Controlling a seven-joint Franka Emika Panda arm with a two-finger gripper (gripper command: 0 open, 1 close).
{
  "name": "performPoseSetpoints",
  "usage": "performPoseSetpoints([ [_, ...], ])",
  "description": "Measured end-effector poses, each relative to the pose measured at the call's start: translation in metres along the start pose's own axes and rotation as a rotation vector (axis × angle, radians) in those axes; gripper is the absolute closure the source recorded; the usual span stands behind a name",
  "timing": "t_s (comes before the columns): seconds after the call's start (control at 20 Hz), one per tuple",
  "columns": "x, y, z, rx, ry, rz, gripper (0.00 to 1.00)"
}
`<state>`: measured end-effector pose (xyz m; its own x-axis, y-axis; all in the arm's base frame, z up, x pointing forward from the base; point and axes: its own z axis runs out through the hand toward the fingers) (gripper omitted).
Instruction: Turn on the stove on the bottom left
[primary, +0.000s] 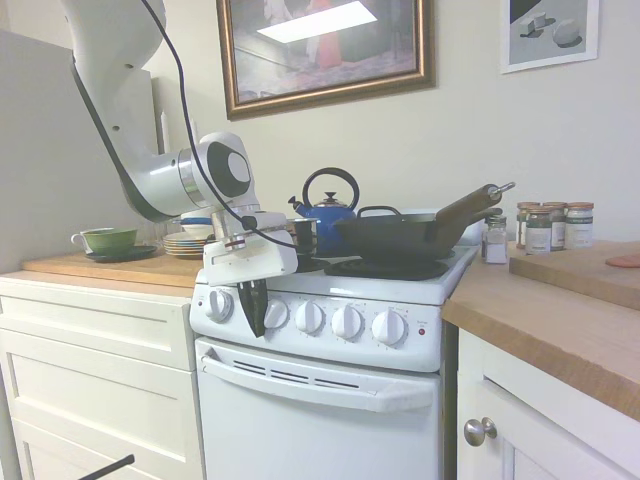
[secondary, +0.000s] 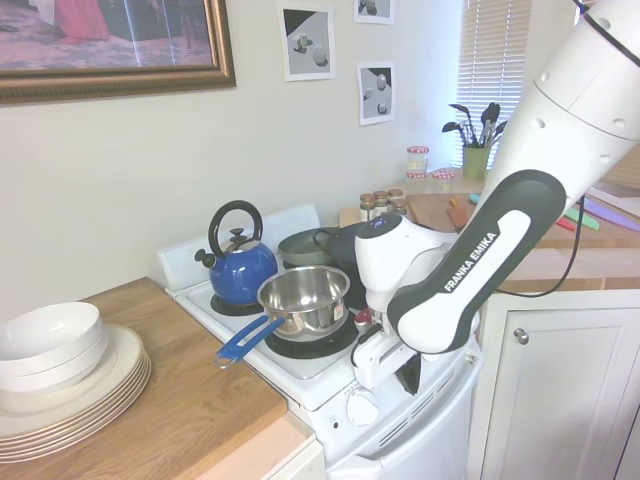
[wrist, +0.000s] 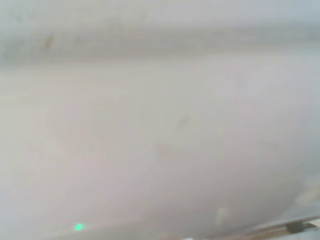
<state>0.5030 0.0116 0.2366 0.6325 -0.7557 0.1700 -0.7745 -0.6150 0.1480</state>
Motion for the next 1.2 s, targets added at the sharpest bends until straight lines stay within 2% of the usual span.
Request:
performPoseSetpoints([
  [0.45, -0.014, 0.013, 0.002, 0.036, -0.008, -0.023, 1.0],
  [1.2, -0.043, 0.078, -0.059, 0.139, 0.012, 0.029, 1.0],
])
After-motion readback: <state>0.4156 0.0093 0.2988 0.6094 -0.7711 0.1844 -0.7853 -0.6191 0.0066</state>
